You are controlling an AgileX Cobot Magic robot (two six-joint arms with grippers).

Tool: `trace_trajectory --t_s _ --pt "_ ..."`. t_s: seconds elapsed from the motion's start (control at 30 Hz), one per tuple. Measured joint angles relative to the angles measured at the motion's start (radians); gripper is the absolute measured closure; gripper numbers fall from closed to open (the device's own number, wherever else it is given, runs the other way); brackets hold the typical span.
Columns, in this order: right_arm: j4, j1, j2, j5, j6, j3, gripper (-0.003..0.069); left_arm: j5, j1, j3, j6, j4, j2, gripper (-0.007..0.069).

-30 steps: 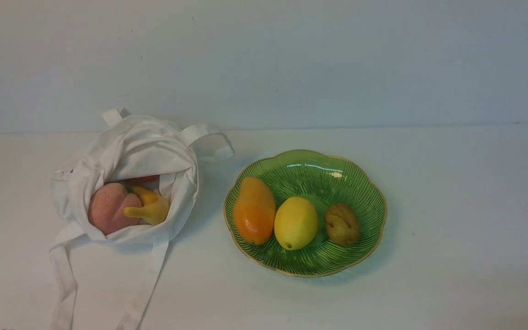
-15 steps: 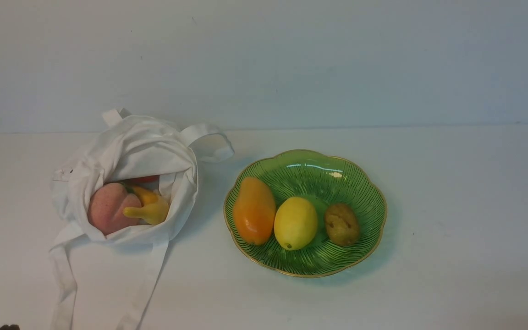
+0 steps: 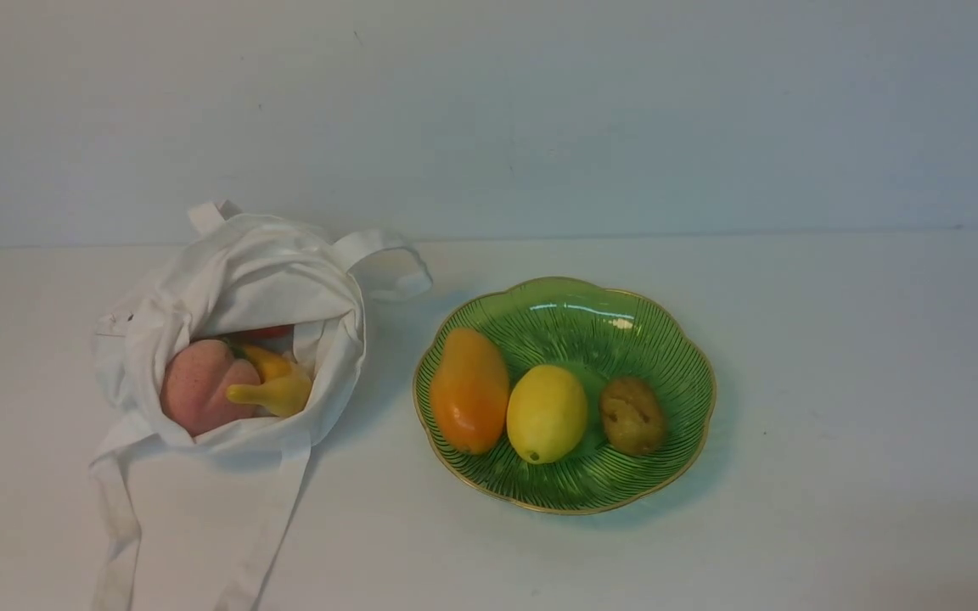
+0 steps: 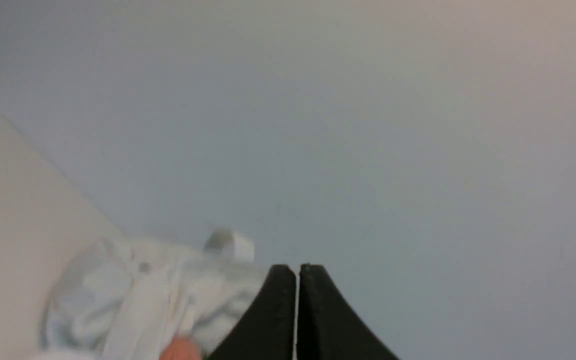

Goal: Take the fruit out of the cloth bag on the white table and place them on a plate.
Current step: 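Reach into the white bag and grasp the banana with the left gripper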

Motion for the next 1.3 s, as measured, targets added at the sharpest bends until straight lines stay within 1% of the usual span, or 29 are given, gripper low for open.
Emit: trace_trajectory --t_s 0.07,0.1,0.2,0.23,0.27,0.3,0.37,0.43,0.47,0.53,0.57,0.6,0.63,0.7,0.83,0.87,0.93,0.97,1.03,1.07,1.13,1.2,1.3 --pt "0.0 0.0 0.0 0.0 0.0 0.0 0.0674 -0.03 0.0 -0.055 0.02 0.008 0.0 0.0632" --pt "0.0 0.0 0.0 0.0 0.0 0.0 0.0674 -0.021 0.0 -0.133 0.058 0.04 0.005 0.0632" --pt "0.0 0.0 0.0 0.0 0.0 0.0 0.0674 0.092 0.0 -0.311 0.166 0.132 0.087 0.0632" --pt "0.0 0.0 0.0 0.0 0.0 0.0 0.0674 0.173 0.0 -0.381 0.212 0.166 0.128 0.0632" --pt "0.0 0.0 0.0 0.0 0.0 0.0 0.0674 0.288 0.0 -0.462 0.263 0.197 0.203 0.0632" --pt "0.0 0.0 0.0 0.0 0.0 0.0 0.0674 0.37 0.0 -0.513 0.293 0.227 0.259 0.0632" --pt "0.0 0.0 0.0 0.0 0.0 0.0 0.0674 0.619 0.0 -0.64 0.342 0.285 0.434 0.0632" --pt "0.0 0.0 0.0 0.0 0.0 0.0 0.0674 0.776 0.0 -0.711 0.353 0.334 0.552 0.0632" --pt "0.0 0.0 0.0 0.0 0.0 0.0 0.0674 0.916 0.0 -0.766 0.357 0.372 0.67 0.0632" --pt "0.0 0.0 0.0 0.0 0.0 0.0 0.0674 1.041 0.0 -0.834 0.362 0.423 0.786 0.0632" --pt "0.0 0.0 0.0 0.0 0.0 0.0 0.0674 1.115 0.0 -0.894 0.367 0.462 0.895 0.0632" --pt "0.0 0.0 0.0 0.0 0.0 0.0 0.0674 1.126 0.0 -0.894 0.367 0.469 0.909 0.0632" --pt "0.0 0.0 0.0 0.0 0.0 0.0 0.0674 1.196 0.0 -0.963 0.38 0.519 1.009 0.0632" --pt "0.0 0.0 0.0 0.0 0.0 0.0 0.0674 1.257 0.0 -1.067 0.414 0.556 1.158 0.0632" --pt "0.0 0.0 0.0 0.0 0.0 0.0 0.0674 1.317 -0.033 -1.186 0.469 0.583 1.335 0.0632" --pt "0.0 0.0 0.0 0.0 0.0 0.0 0.0674 1.354 -0.081 -1.253 0.505 0.614 1.416 0.0632" --pt "0.0 0.0 0.0 0.0 0.0 0.0 0.0674 1.401 -0.137 -1.316 0.526 0.668 1.502 0.0632" --pt "0.0 0.0 0.0 0.0 0.0 0.0 0.0674 1.413 -0.167 -1.335 0.526 0.705 1.528 0.0632" --pt "0.0 0.0 0.0 0.0 0.0 0.0 0.0674 1.427 -0.26 -1.404 0.504 0.851 1.633 0.0632" --pt "0.0 0.0 0.0 0.0 0.0 0.0 0.0674 1.428 -0.26 -1.408 0.499 0.851 1.64 0.0632" --pt "0.0 0.0 0.0 0.0 0.0 0.0 0.0674 1.431 -0.309 -1.44 0.446 0.947 1.698 0.0632" --pt "0.0 0.0 0.0 0.0 0.0 0.0 0.0674 1.431 -0.339 -1.464 0.405 1.001 1.745 0.0632" --pt "0.0 0.0 0.0 0.0 0.0 0.0 0.0674 1.433 -0.344 -1.471 0.396 1.021 1.765 0.0632"
